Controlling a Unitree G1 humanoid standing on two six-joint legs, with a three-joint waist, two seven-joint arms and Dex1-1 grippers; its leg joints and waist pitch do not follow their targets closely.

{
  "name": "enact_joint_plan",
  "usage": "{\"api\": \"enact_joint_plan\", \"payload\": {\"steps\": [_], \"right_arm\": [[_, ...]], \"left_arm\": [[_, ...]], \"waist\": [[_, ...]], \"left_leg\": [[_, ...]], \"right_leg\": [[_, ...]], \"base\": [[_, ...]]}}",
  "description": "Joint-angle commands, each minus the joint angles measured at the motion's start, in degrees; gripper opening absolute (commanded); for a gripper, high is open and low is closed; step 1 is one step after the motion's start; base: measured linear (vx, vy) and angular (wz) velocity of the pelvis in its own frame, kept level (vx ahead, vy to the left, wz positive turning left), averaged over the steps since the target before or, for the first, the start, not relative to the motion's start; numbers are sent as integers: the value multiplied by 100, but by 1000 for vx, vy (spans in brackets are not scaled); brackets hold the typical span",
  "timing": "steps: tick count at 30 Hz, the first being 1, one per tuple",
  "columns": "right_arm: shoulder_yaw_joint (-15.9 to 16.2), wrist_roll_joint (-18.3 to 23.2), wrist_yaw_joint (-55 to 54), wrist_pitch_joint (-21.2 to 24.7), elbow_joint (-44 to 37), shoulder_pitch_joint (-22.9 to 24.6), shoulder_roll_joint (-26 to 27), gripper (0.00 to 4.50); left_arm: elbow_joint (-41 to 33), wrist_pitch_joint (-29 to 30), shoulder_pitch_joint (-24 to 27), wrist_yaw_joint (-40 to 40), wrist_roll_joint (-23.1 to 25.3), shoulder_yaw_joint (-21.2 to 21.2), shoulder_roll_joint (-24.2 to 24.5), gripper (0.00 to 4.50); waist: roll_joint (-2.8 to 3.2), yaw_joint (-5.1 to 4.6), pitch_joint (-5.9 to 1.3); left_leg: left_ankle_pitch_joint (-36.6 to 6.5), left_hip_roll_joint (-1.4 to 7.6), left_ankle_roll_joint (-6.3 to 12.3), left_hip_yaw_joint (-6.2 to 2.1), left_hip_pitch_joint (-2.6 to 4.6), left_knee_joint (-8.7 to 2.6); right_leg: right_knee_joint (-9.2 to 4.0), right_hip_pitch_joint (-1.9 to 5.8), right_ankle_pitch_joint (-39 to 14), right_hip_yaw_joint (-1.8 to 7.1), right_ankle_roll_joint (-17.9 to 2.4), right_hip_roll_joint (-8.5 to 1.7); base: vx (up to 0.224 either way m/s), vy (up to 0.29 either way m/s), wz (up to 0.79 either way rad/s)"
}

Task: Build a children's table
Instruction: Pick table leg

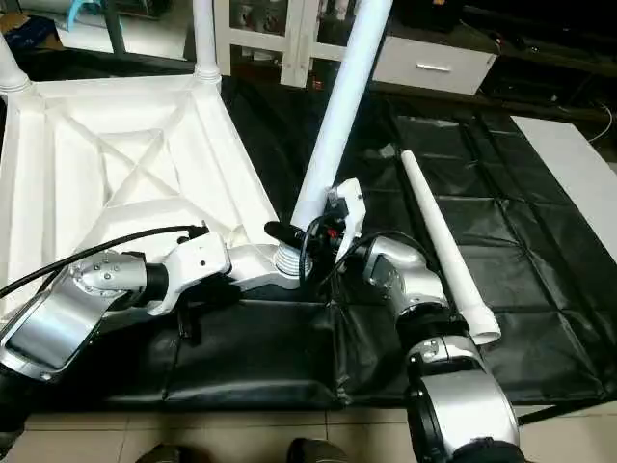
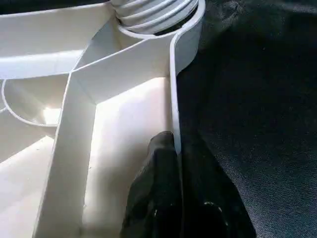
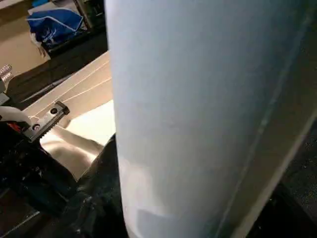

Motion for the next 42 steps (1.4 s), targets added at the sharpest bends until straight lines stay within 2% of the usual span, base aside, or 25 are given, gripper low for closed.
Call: {"api": "enact_joint_plan", "payload": {"steps": [1,3,4,7,9,10,17,20,23,24,25,29,35,36,37,38,39,41,42], "right_arm": [[-169,-183,-430,41,337,305,-145,191],[-215,-164,-558,27,383,391,-134,191],[-198,-187,-592,-22,408,422,-143,191],[-132,-278,-660,-253,378,561,-153,191],[-87,-370,-712,-580,246,753,-123,191],[-87,-370,-712,-580,246,753,-123,191],[-267,-367,-829,-1230,41,1168,0,191],[-274,-326,-859,-1338,-44,1280,50,191],[-130,-388,-773,-1458,-219,1501,89,191],[-130,-388,-773,-1458,-219,1501,89,191],[-96,-415,-762,-1477,-233,1529,88,191],[52,-513,-658,-1560,-309,1678,67,191],[212,-600,-506,-1566,-411,1802,23,191],[343,-689,-414,-1472,-432,1835,-24,191],[343,-689,-414,-1472,-432,1835,-24,191],[595,-881,-264,-1262,-398,1830,-120,191],[702,-951,-171,-1169,-383,1818,-162,191],[864,-1064,-54,-990,-350,1770,-232,191],[900,-1091,-40,-932,-345,1752,-251,191]], "left_arm": [[-13,-201,182,-227,-247,-191,-123,0],[-14,-193,177,-225,-255,-192,-126,0],[-8,-197,171,-221,-252,-196,-130,0],[16,-209,143,-207,-241,-197,-141,0],[67,-241,115,-192,-231,-180,-160,0],[67,-241,115,-192,-231,-180,-160,0],[149,-292,90,-140,-190,-162,-198,0],[162,-314,97,-126,-176,-155,-198,0],[165,-326,109,-129,-174,-142,-192,0],[165,-326,109,-129,-174,-142,-192,0],[166,-331,113,-132,-173,-141,-188,0],[168,-336,119,-129,-155,-142,-201,0],[119,-312,135,-135,-152,-147,-195,0],[113,-310,138,-148,-153,-151,-189,0],[113,-310,138,-148,-153,-151,-189,0],[99,-308,138,-183,-159,-166,-178,0],[93,-309,137,-200,-159,-173,-172,0],[85,-311,133,-227,-161,-186,-163,0],[82,-312,134,-233,-162,-188,-160,0]], "waist": [[33,-31,-219],[35,-28,-215],[59,-26,-219],[50,-29,-213],[48,-26,-205],[45,-23,-206],[40,-26,-197],[38,-35,-195],[24,-37,-196],[24,-37,-196],[20,-44,-194],[23,-44,-204],[31,-39,-214],[28,-40,-212],[35,-39,-216],[48,-36,-215],[51,-38,-219],[47,-36,-216],[41,-29,-238]], "left_leg": [[-1181,253,162,-81,147,-419],[-1187,256,171,-83,143,-425],[-1191,257,161,-87,144,-427],[-1309,261,114,-86,148,-437],[-1398,264,78,-93,148,-448],[-1432,267,66,-94,150,-451],[-1727,279,-4,-103,176,-477],[-1772,282,-20,-117,171,-491],[-1745,283,-9,-112,174,-500],[-1745,283,-9,-112,174,-500],[-1718,280,-6,-125,142,-513],[-1791,283,-28,-130,156,-515],[-1606,283,20,-120,146,-514],[-1608,281,24,-115,145,-512],[-1603,281,20,-120,141,-515],[-1609,281,19,-120,139,-515],[-1591,278,15,-125,133,-518],[-1615,274,10,-114,147,-513],[-1609,272,3,-110,157,-505]], "right_leg": [[-395,172,-1829,237,-1117,-306],[-397,175,-1833,237,-1132,-309],[-394,176,-1829,235,-1134,-308],[-414,162,-1926,236,-1104,-312],[-431,155,-2028,240,-1049,-316],[-433,152,-2062,239,-1030,-317],[-478,116,-2308,251,-952,-320],[-482,126,-2373,251,-928,-324],[-484,132,-2302,255,-914,-322],[-484,132,-2302,255,-914,-322],[-477,156,-2310,251,-906,-326],[-492,147,-2406,255,-876,-332],[-464,172,-2127,254,-937,-323],[-465,169,-2115,256,-944,-321],[-463,180,-2103,253,-943,-320],[-461,181,-2087,253,-946,-317],[-457,191,-2068,248,-943,-311],[-467,174,-2081,253,-931,-310],[-465,182,-2047,258,-934,-316]], "base": [[0,0,0],[0,0,0],[0,0,0],[0,0,0],[0,0,0],[0,0,0],[0,0,0],[0,0,0],[0,0,0],[0,0,0],[0,0,0],[0,0,0],[0,0,0],[0,0,0],[0,0,0],[0,0,0],[0,0,0],[0,0,0],[0,0,0]]}}
